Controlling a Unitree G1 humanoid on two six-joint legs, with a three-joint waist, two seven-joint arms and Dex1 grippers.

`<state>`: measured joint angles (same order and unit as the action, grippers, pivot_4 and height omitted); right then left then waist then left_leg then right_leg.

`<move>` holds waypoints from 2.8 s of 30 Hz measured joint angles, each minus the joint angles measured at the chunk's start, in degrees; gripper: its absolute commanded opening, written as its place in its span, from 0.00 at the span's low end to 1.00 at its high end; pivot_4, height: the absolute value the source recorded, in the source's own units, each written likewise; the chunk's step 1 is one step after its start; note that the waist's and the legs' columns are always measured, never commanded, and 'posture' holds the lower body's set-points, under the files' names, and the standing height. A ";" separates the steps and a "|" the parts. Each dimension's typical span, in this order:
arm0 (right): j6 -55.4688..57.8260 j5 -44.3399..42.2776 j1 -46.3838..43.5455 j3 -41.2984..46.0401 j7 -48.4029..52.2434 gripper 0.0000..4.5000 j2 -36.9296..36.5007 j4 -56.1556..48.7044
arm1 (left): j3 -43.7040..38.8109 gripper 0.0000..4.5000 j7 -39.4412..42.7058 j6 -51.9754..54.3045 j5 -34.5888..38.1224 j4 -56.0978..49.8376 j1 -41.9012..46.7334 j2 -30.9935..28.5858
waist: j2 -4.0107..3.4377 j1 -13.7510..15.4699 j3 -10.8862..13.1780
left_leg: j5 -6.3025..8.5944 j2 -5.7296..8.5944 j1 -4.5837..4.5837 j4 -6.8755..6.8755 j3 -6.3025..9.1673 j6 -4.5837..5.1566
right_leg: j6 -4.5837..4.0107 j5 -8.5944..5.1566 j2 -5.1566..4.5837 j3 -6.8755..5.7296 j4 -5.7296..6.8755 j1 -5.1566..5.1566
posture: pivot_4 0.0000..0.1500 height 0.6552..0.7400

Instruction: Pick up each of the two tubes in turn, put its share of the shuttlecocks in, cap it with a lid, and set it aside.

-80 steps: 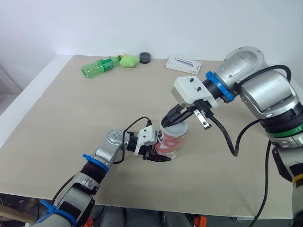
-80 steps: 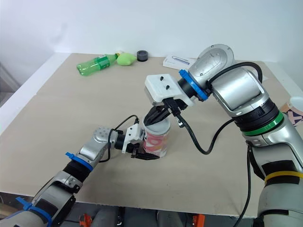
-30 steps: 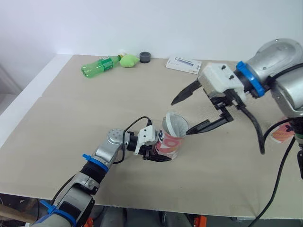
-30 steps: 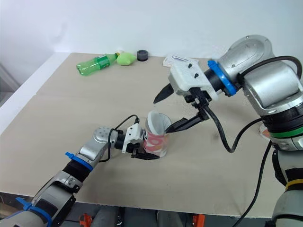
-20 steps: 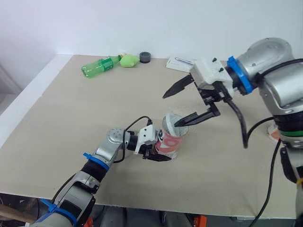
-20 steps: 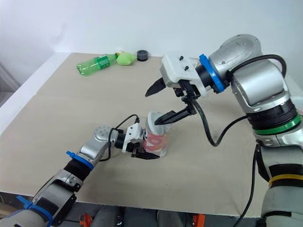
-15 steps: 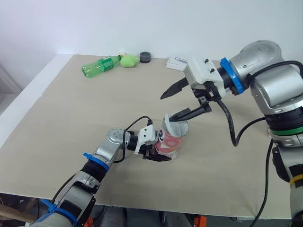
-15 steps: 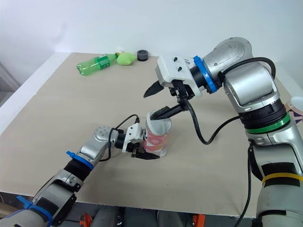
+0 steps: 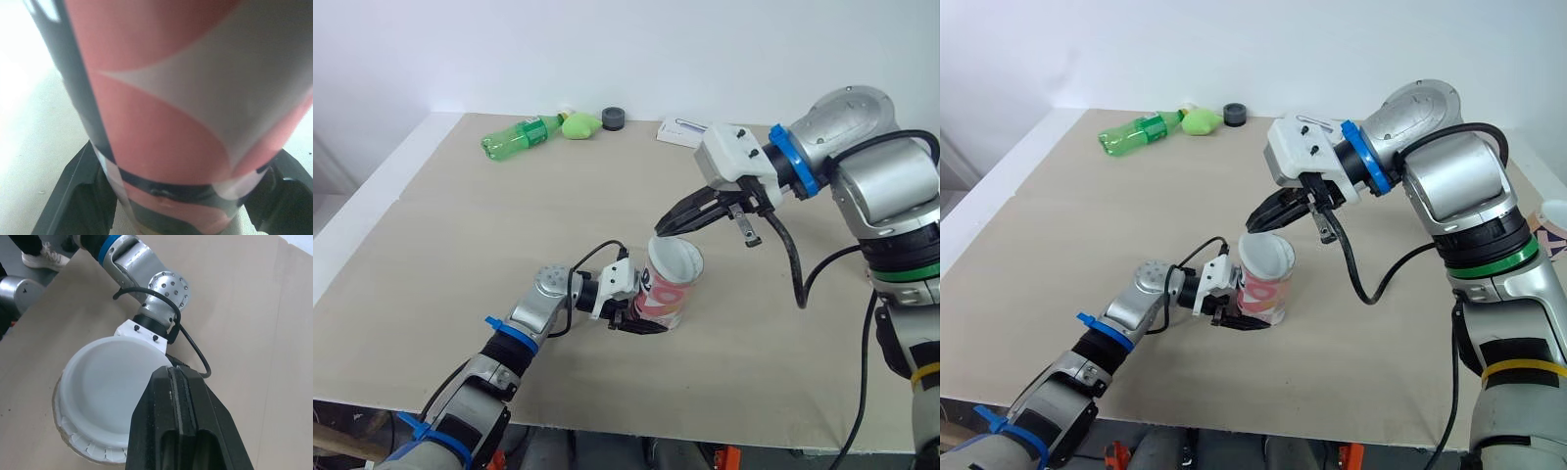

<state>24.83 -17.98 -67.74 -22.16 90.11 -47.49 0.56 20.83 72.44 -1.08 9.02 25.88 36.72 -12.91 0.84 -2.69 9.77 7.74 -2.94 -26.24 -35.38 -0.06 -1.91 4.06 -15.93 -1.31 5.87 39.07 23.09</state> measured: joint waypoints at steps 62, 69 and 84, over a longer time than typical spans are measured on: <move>-4.07 11.60 7.37 -11.57 0.29 0.01 -19.67 8.00 | -0.06 0.62 -0.69 -1.29 0.00 1.39 0.42 0.90 | -0.26 0.03 0.03 | -0.11 0.19 -0.10 0.02 -0.09 -0.06 | 0.06 0.00 -0.03 0.40 -0.02 0.22 | 1.00 0.87; -4.76 1.27 -8.55 -18.94 0.44 0.01 -23.39 7.81 | -0.21 0.62 0.00 -1.20 -0.01 1.10 0.20 0.21 | -0.24 -0.39 0.04 | 0.00 0.19 -0.04 0.05 -0.03 -0.13 | 0.05 -0.15 -0.02 0.39 -0.05 0.17 | 1.00 0.87; -9.82 -3.79 -28.07 -40.23 0.46 0.01 -12.55 8.92 | 0.26 0.62 0.43 -1.64 -0.08 2.99 1.85 0.87 | -0.13 -0.02 0.04 | -0.01 0.19 -0.12 0.00 -0.01 -0.13 | -0.13 -0.03 -0.05 0.35 -0.04 0.23 | 1.00 0.87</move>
<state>15.01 -21.77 -95.81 -62.39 90.57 -60.04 9.49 21.09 72.87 -2.72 8.94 28.87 38.57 -12.04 0.71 -2.72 9.81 7.73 -2.75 -26.36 -35.38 -0.07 -2.05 3.92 -15.97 -1.36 6.22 39.02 23.33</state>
